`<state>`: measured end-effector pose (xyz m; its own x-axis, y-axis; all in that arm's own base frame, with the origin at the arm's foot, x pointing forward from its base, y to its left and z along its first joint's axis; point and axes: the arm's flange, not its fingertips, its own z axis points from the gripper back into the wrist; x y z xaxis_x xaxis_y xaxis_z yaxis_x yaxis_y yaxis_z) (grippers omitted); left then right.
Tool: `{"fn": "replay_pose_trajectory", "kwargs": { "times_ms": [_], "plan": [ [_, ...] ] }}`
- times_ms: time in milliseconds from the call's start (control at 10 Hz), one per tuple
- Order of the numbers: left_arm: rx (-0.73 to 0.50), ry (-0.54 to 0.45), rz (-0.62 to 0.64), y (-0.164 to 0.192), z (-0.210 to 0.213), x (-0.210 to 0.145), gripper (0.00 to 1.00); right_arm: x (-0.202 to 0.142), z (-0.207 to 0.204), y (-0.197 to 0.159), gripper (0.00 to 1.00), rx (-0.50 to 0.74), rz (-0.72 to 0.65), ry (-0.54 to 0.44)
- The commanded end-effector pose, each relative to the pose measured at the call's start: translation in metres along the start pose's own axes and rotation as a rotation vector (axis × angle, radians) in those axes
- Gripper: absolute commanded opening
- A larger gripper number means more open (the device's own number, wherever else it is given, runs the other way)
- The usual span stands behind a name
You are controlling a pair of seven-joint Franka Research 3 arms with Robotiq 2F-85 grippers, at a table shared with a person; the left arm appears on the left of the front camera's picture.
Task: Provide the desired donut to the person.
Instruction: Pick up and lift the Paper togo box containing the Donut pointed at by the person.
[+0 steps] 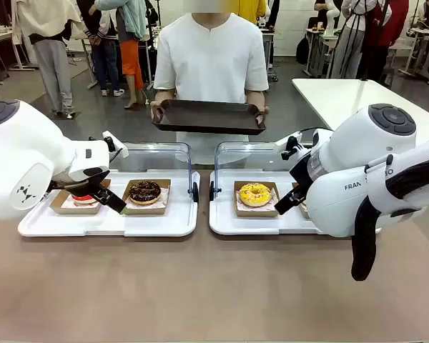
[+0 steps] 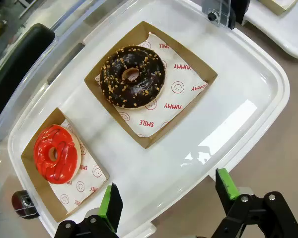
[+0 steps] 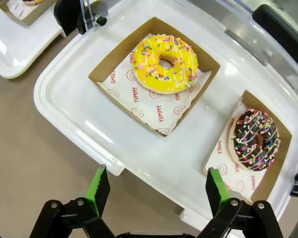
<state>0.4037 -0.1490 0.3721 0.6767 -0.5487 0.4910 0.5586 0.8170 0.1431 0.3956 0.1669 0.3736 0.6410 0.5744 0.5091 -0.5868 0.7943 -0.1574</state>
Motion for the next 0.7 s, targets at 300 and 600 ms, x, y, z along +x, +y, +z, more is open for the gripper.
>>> {"fn": "replay_pose_trajectory", "kwargs": {
  "times_ms": [300,600],
  "plan": [
    [0.000,0.000,0.000,-0.0001,0.0000,-0.0001,1.00,0.0000,0.0000,0.0000,1.00,0.000,0.000,0.000],
    [0.000,0.000,0.000,-0.0001,0.0000,-0.0001,1.00,0.0000,0.0000,0.0000,1.00,0.000,0.000,0.000]
  ]
}}
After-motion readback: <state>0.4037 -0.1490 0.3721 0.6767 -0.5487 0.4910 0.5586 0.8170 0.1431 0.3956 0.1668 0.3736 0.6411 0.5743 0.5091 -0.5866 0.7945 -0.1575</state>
